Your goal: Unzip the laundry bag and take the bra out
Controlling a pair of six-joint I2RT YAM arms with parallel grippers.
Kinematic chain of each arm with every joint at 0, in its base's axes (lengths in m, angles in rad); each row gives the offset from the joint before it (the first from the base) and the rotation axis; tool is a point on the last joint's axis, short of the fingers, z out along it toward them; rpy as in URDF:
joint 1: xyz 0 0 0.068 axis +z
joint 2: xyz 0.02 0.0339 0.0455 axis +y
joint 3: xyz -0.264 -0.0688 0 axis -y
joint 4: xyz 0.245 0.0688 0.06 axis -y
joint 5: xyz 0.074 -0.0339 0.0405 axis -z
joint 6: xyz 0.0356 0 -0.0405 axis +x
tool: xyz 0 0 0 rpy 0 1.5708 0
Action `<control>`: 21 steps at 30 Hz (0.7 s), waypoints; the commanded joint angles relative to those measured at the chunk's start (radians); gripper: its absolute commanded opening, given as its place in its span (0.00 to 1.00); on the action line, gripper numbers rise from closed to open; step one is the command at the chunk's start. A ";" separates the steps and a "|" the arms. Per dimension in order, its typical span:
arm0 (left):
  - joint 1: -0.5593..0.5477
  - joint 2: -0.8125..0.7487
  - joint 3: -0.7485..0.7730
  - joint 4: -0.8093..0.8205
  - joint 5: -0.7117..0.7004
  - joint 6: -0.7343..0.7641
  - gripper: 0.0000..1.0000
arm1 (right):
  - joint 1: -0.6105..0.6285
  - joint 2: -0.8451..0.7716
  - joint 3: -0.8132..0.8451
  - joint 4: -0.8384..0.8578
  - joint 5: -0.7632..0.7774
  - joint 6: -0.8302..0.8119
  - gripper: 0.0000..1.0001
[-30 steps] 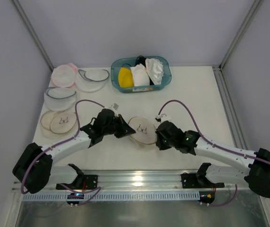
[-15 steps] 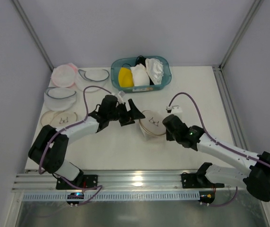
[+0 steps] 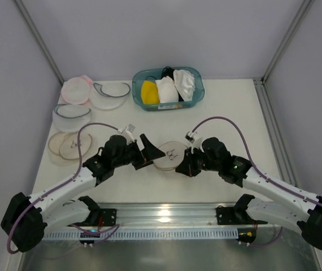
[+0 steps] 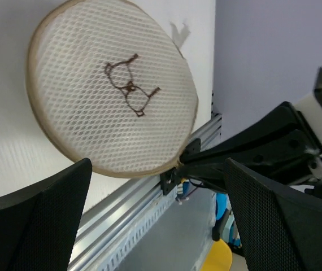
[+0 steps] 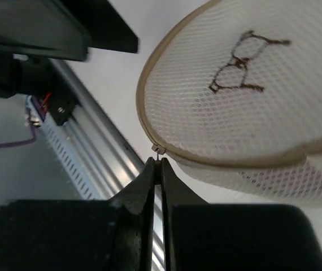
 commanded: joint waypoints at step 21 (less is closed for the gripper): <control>-0.140 0.268 0.000 0.215 -0.047 -0.165 0.21 | 0.012 0.008 -0.033 0.156 -0.261 -0.018 0.04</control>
